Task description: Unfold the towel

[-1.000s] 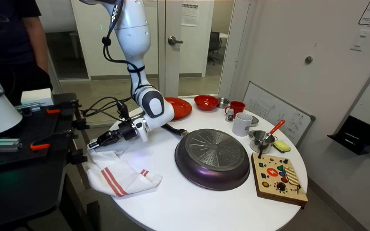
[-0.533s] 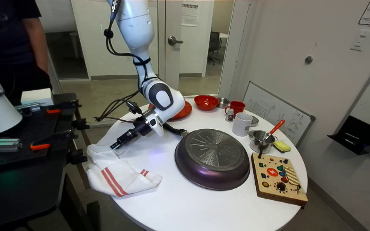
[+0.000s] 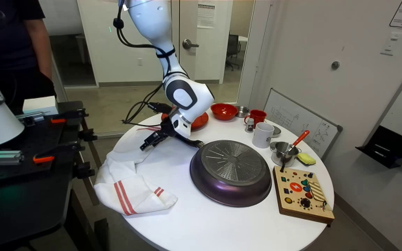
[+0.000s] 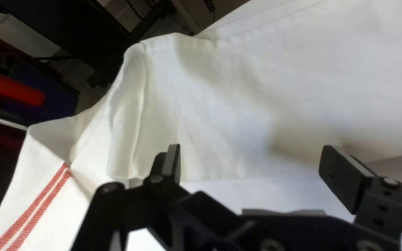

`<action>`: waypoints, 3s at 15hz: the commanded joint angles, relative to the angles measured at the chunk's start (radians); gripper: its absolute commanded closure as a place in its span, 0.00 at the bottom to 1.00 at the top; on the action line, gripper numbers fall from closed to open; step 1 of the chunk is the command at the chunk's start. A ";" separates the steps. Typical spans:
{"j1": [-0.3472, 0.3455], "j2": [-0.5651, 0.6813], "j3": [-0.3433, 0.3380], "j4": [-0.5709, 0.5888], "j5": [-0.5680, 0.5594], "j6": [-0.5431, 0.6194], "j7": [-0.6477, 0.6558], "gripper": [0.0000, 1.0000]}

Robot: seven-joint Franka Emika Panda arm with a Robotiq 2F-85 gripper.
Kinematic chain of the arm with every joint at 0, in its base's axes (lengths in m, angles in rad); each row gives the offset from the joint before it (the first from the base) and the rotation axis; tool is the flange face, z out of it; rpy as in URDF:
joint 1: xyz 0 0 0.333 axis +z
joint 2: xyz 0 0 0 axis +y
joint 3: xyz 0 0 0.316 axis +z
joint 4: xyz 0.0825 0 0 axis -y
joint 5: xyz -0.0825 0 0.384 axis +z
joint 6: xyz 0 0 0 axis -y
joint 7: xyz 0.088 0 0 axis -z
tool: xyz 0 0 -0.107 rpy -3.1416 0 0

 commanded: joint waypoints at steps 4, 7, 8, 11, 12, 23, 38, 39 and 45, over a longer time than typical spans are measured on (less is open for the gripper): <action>0.032 -0.057 -0.020 -0.013 0.014 0.061 0.029 0.00; 0.076 -0.039 -0.101 -0.021 -0.043 0.041 0.192 0.00; 0.079 -0.042 -0.120 -0.034 -0.050 0.051 0.232 0.00; 0.075 -0.057 -0.168 -0.054 -0.059 0.046 0.358 0.00; 0.074 -0.057 -0.183 -0.052 -0.065 0.032 0.403 0.00; 0.054 -0.065 -0.265 -0.072 -0.101 -0.202 0.906 0.00; 0.047 -0.140 -0.256 -0.289 -0.183 0.188 1.064 0.00; 0.041 -0.150 -0.255 -0.293 -0.183 0.214 1.056 0.00; -0.013 -0.189 -0.209 -0.300 -0.177 0.276 0.940 0.00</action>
